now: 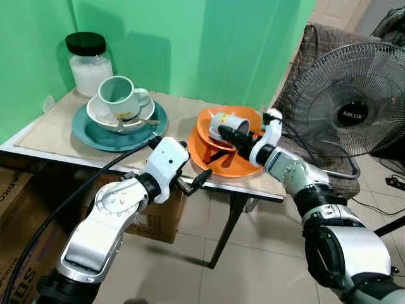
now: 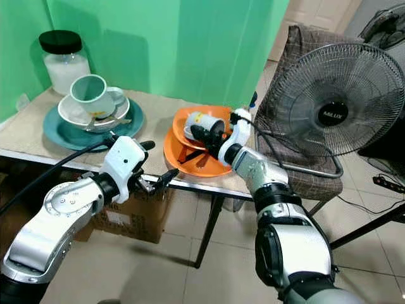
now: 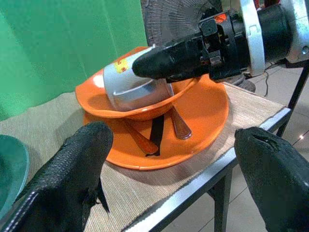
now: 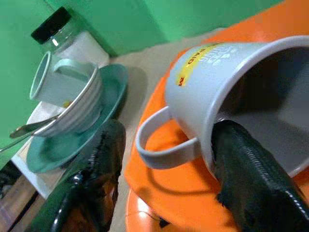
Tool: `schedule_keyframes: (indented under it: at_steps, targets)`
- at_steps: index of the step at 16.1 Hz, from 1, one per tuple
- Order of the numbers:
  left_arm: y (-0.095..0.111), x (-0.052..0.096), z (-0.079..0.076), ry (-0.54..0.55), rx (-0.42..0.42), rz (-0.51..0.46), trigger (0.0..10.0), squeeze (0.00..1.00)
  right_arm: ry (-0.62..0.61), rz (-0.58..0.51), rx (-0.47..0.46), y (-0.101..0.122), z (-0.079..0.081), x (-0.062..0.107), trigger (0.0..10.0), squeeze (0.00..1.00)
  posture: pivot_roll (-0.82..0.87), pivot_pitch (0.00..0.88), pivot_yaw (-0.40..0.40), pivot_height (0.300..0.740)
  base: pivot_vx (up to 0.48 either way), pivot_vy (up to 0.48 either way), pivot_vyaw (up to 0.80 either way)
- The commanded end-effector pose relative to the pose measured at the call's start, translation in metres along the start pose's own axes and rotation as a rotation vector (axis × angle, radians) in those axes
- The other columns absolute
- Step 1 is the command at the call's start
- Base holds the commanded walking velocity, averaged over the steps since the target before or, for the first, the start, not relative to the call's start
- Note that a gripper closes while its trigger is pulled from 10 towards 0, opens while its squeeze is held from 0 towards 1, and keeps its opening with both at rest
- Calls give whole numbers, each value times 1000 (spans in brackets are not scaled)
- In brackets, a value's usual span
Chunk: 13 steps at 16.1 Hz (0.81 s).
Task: Setting the table
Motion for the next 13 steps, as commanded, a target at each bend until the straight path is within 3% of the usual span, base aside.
schedule_keyframes:
  at_steps: [1, 13]
  targets:
    - [3, -1, -2, -13, -14, -6, 10000, 0, -28, -29, -3, 8, -4, 1, 0, 0, 186, 0, -162, 740, 0, 0, 0]
    - [3, -2, -3, -23, -37, -4, 10000, 0, -33, -72, -47, 10, 0, -5, 0, 0, 197, 0, -163, 740, 0, 0, 0]
Point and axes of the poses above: a point about 5 cm out from each wrist's last joint towards the gripper, its own x axis pointing back from the gripper into the wrist, its own y axis along the axis of the wrist's last joint, z = x × y, the point moved 2 cm from there along -x, pointing out of the wrist towards the gripper, and after that the axes turned 5 degrees about -x, right-handed, at the moved point
